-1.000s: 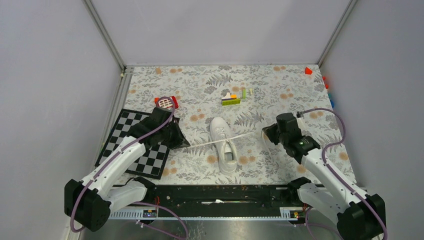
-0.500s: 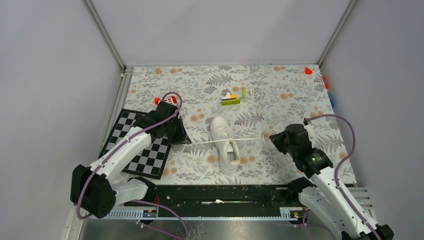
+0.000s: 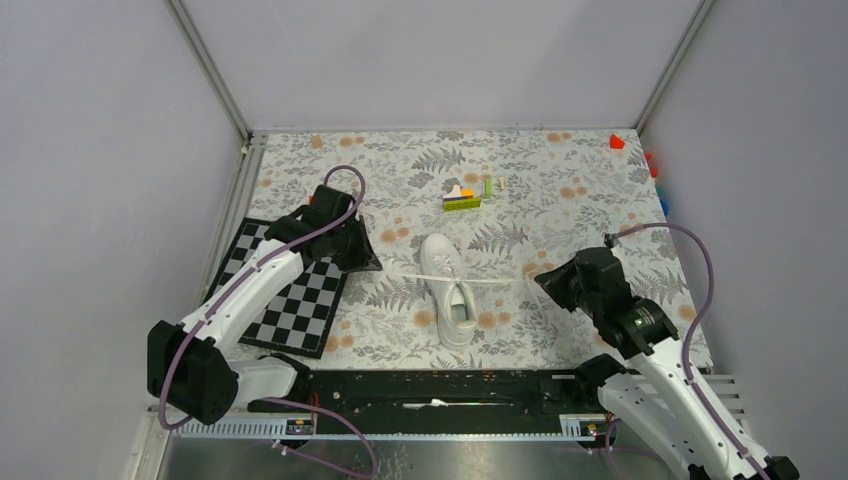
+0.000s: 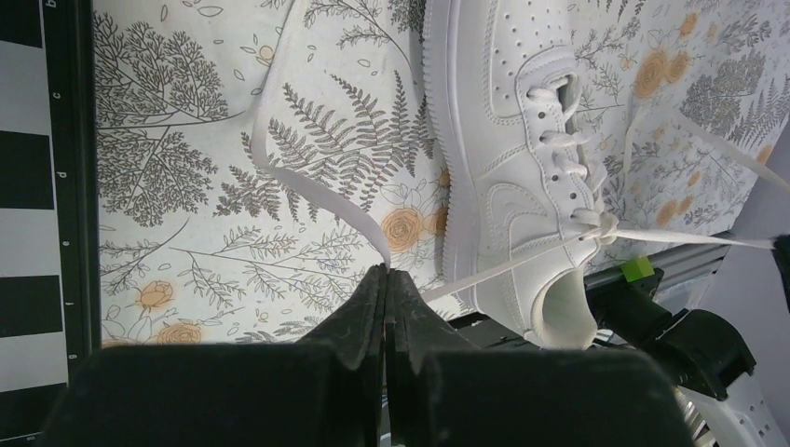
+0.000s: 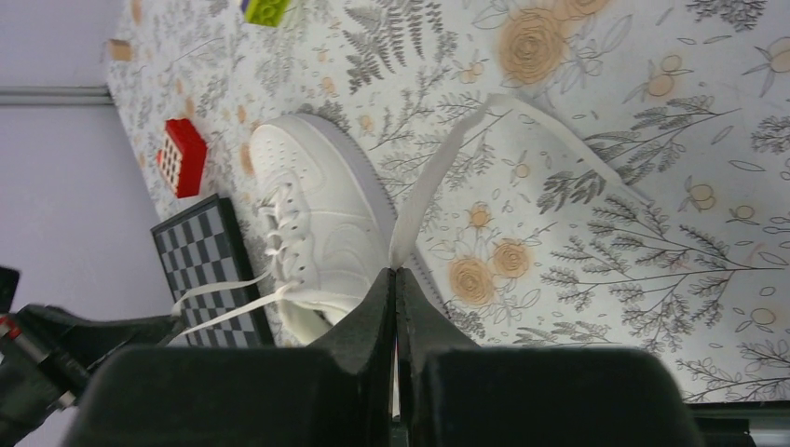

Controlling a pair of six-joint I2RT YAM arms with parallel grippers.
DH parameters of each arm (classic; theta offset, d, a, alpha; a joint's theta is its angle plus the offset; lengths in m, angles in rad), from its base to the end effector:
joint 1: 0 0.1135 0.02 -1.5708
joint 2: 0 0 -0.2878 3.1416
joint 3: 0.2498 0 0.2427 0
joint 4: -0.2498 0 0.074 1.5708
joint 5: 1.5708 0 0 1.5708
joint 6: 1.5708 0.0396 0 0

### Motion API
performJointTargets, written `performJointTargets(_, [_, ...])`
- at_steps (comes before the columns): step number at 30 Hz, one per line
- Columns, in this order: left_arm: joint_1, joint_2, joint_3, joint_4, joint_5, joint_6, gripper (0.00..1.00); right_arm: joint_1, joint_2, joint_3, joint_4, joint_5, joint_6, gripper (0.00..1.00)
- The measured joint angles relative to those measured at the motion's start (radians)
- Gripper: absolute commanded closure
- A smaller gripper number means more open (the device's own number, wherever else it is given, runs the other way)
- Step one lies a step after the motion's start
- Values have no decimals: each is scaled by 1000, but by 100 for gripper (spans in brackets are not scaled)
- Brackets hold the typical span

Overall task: Tie the shoes
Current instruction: Tie the shoelace on the shoe.

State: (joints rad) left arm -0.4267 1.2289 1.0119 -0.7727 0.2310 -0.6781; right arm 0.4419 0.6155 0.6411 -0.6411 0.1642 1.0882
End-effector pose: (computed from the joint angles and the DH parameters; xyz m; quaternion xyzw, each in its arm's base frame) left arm 0.2037 -0.1026 0.2985 -0.0866 0.9483 -0.2433 0.1843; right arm 0.1030 0.0416 0.2804 0.3168 0.8273 0.2648 0.3809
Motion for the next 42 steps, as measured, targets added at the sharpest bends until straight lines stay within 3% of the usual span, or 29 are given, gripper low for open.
performJointTargets(12, [9,52,35,-5,1,26,100,75,-32,37,-31,0,9,100])
performJointTargets(28, [10,20,98,-57,28,39,100,87,-48,61,-55,5,10,100])
performJointTargets(42, [10,-105,-151,-63,72,41,100,81,195,38,91,85,-79,100])
